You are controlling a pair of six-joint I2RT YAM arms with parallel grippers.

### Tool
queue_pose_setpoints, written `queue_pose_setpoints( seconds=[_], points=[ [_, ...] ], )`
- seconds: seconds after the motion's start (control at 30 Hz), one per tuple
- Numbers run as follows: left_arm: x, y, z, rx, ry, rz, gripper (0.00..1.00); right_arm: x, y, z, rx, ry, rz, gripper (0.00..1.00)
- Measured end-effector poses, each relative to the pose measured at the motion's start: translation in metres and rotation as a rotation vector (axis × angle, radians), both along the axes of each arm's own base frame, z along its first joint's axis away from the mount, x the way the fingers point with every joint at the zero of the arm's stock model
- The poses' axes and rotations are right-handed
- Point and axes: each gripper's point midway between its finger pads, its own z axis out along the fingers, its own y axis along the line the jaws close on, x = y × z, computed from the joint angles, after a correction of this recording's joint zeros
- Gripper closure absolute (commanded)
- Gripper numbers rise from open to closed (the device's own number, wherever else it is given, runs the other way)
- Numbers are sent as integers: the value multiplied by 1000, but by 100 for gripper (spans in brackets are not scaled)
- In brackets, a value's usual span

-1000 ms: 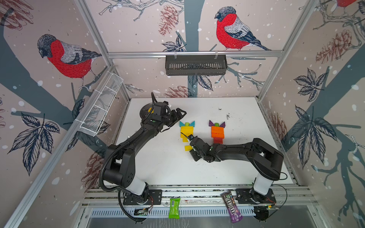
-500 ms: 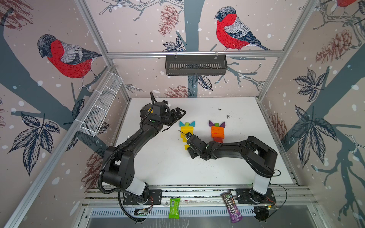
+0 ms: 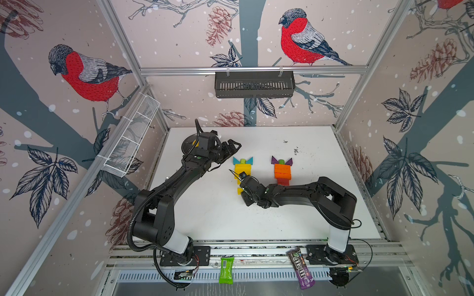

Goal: Assemble a carrot with building blocks
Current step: Assemble the building block at the center of the board.

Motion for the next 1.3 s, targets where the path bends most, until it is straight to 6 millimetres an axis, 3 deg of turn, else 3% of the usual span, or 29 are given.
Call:
queue_pose_setpoints(
  seconds=[0.77,1.3],
  points=[
    [0,0,0,0,0,0,13,13,0,0,24,-3,-102,51],
    [0,0,0,0,1,0,13,19,-3,3,2,-22,-115,44]
  ],
)
